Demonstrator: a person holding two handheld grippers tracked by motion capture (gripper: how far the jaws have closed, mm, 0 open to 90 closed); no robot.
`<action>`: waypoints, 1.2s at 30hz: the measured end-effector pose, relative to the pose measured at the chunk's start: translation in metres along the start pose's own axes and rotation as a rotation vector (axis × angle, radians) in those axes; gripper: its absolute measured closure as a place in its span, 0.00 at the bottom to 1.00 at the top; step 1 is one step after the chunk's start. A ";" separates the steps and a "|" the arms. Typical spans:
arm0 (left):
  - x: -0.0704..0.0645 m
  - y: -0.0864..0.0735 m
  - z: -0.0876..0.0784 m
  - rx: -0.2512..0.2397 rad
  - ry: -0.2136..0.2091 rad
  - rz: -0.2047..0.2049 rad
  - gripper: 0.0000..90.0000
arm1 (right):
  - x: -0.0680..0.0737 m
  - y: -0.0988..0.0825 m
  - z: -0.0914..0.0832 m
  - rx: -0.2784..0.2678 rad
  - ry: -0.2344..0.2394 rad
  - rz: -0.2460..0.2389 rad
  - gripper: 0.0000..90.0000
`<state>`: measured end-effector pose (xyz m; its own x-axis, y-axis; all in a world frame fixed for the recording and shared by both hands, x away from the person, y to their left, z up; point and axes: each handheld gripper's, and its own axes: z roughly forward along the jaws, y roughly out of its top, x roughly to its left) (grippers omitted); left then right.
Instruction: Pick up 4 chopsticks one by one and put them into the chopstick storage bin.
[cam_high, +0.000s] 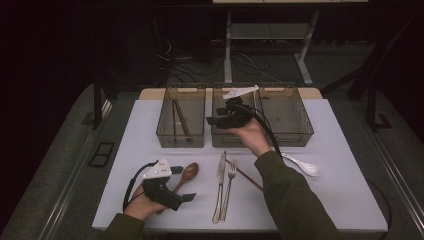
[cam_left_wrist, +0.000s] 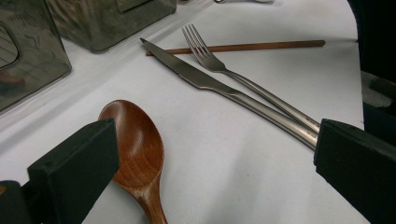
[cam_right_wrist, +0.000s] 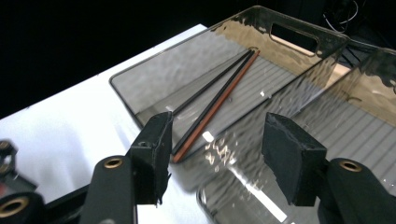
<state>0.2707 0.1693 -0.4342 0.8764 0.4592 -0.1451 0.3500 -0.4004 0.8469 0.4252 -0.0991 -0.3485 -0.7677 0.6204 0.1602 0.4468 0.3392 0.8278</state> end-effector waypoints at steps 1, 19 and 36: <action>0.000 0.000 0.000 0.004 -0.001 0.002 0.00 | 0.000 -0.003 -0.003 0.003 0.001 -0.002 0.47; 0.001 -0.001 0.000 0.010 0.008 0.003 0.00 | -0.005 -0.063 -0.065 -0.017 -0.004 -0.016 0.46; 0.001 -0.001 0.001 0.010 0.021 0.004 0.00 | -0.004 -0.126 -0.114 0.056 -0.004 0.004 0.46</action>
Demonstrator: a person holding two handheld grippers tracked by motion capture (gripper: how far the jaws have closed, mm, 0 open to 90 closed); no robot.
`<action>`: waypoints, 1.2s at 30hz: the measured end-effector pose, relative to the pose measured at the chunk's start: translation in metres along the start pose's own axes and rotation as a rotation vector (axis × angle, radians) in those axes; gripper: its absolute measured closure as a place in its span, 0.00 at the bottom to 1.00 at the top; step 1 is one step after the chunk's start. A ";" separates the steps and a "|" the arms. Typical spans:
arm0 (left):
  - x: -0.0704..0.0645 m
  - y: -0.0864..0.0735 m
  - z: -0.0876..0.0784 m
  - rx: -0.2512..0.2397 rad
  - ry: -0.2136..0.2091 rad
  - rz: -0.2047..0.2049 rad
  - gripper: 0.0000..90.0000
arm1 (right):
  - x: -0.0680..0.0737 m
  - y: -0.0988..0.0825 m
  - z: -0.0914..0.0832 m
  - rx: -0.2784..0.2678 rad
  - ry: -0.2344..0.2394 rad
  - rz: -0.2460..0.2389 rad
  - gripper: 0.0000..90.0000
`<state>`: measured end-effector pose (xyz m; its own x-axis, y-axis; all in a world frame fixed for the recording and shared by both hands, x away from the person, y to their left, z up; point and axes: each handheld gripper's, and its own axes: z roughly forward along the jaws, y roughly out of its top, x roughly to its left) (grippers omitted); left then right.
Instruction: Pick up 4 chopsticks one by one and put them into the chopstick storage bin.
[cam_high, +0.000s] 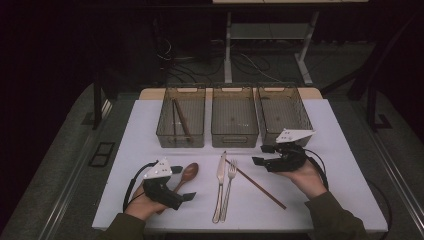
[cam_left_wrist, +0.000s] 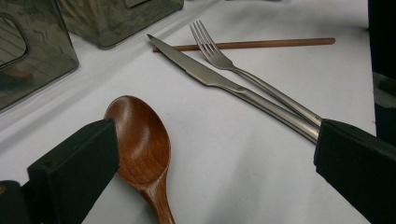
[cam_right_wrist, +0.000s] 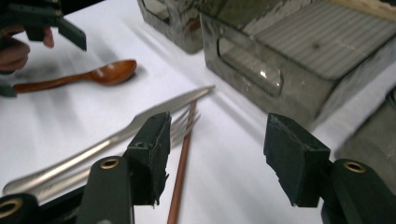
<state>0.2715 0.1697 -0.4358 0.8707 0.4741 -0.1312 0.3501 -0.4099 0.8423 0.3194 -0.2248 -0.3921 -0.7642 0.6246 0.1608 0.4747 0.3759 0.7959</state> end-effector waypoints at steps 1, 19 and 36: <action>0.000 0.000 0.000 0.000 0.000 0.001 0.00 | 0.001 -0.003 -0.002 0.003 -0.001 0.003 0.46; 0.000 0.000 -0.002 -0.010 0.006 -0.001 0.00 | 0.020 -0.052 -0.021 0.107 0.026 -0.023 0.56; -0.001 0.000 -0.001 0.006 0.008 0.010 0.00 | 0.025 -0.065 -0.007 0.207 0.021 -0.017 0.80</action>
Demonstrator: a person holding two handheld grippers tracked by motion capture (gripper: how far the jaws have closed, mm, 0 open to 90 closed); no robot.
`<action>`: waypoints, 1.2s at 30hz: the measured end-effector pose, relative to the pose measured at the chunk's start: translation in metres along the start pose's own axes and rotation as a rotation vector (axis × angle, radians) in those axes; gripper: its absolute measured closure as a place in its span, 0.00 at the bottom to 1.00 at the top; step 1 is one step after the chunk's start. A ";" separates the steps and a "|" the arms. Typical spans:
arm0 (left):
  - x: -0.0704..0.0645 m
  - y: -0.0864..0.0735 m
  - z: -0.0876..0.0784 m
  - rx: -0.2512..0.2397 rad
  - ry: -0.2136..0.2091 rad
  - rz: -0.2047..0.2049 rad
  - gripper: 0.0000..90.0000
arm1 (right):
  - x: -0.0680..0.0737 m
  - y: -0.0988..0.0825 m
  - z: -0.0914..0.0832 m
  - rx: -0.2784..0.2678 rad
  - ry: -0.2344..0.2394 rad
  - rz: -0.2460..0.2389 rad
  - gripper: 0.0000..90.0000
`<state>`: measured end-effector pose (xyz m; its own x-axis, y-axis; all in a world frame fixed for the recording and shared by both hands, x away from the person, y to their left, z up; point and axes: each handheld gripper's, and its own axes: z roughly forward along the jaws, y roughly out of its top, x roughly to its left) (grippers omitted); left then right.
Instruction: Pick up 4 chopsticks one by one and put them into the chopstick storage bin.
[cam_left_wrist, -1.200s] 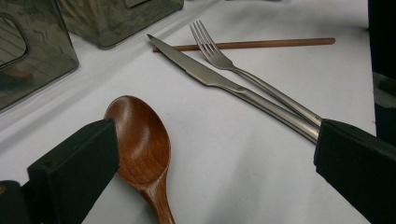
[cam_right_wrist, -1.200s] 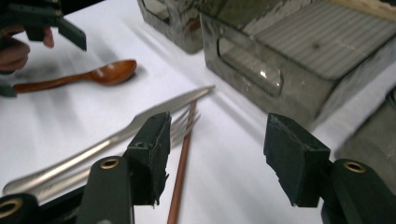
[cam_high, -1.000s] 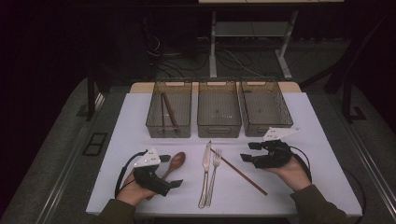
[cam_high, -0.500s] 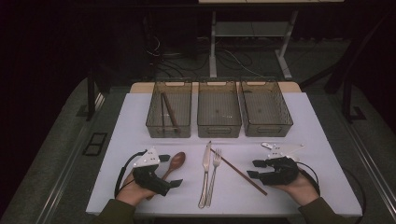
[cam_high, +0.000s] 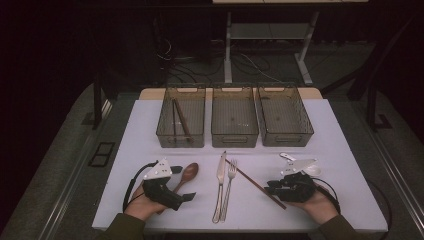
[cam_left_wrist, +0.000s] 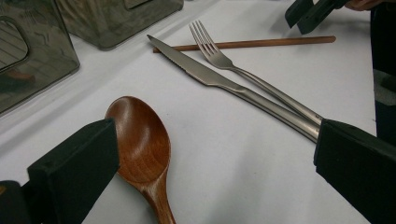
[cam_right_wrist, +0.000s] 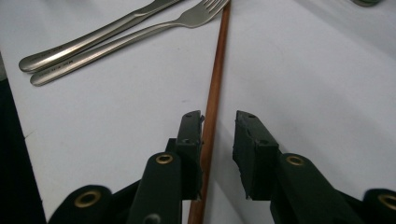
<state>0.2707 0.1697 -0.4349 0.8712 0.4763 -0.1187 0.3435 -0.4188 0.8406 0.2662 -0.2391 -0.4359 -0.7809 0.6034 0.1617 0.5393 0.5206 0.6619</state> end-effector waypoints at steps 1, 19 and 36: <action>0.000 0.000 0.000 0.001 0.000 0.000 0.00 | 0.000 0.001 0.002 -0.002 -0.002 -0.003 0.81; -0.001 0.000 0.001 0.000 -0.005 0.001 0.00 | 0.010 0.007 0.021 0.034 -0.075 -0.060 0.91; -0.001 0.000 0.000 -0.002 -0.004 0.004 0.00 | 0.002 0.008 0.014 0.040 -0.115 -0.022 0.93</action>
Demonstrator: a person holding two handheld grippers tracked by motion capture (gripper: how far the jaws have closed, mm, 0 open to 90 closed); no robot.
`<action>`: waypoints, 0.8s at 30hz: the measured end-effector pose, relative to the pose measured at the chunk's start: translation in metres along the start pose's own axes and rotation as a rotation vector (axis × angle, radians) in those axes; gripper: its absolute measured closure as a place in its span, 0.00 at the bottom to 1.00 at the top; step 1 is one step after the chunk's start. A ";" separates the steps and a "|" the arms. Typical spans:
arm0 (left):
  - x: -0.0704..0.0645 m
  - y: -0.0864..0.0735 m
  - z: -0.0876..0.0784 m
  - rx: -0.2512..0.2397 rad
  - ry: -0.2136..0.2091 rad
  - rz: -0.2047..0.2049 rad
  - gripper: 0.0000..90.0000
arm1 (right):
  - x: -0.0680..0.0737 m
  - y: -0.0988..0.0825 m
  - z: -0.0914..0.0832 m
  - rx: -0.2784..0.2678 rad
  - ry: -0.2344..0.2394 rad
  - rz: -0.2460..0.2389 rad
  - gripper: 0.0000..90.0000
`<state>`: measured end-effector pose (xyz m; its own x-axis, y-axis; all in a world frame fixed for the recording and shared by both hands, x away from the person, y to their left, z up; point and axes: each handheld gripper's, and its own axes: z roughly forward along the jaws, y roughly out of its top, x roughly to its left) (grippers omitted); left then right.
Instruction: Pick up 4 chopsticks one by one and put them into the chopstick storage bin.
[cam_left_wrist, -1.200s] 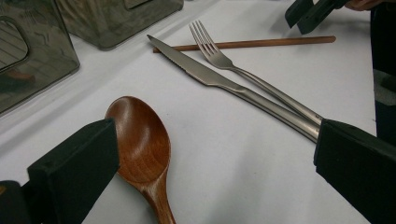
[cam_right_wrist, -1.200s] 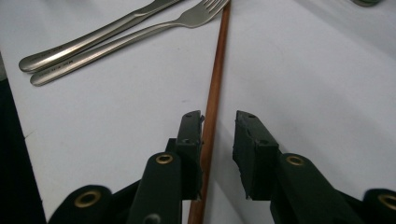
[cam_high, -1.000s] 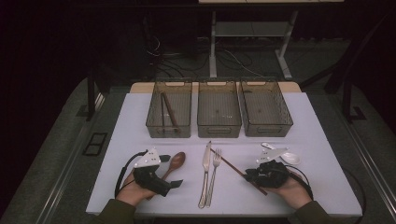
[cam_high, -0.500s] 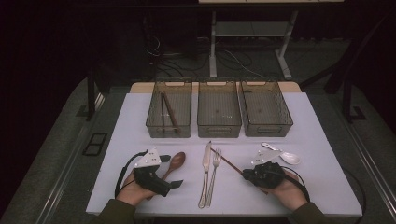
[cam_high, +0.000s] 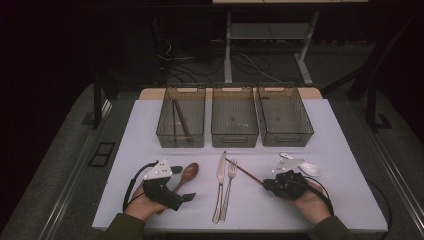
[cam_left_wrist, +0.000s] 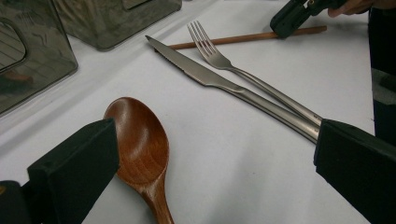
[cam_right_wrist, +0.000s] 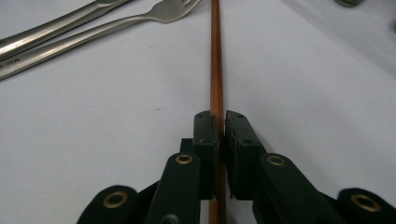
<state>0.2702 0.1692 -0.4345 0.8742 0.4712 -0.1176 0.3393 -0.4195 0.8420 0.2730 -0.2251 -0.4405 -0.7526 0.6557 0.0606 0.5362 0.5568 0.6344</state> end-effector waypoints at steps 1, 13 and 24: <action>0.000 0.000 0.000 0.000 0.000 0.000 0.00 | -0.002 0.000 -0.001 -0.001 0.000 0.006 0.93; 0.000 0.000 0.000 -0.002 0.000 0.000 0.00 | -0.017 -0.003 -0.016 -0.047 -0.007 0.025 0.93; 0.000 0.000 0.000 0.001 0.001 0.001 0.00 | -0.024 -0.005 -0.033 -0.114 0.011 0.049 0.93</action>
<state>0.2704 0.1694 -0.4344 0.8742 0.4714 -0.1162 0.3387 -0.4206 0.8416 0.2759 -0.2602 -0.4200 -0.7310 0.6747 0.1023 0.5263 0.4619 0.7139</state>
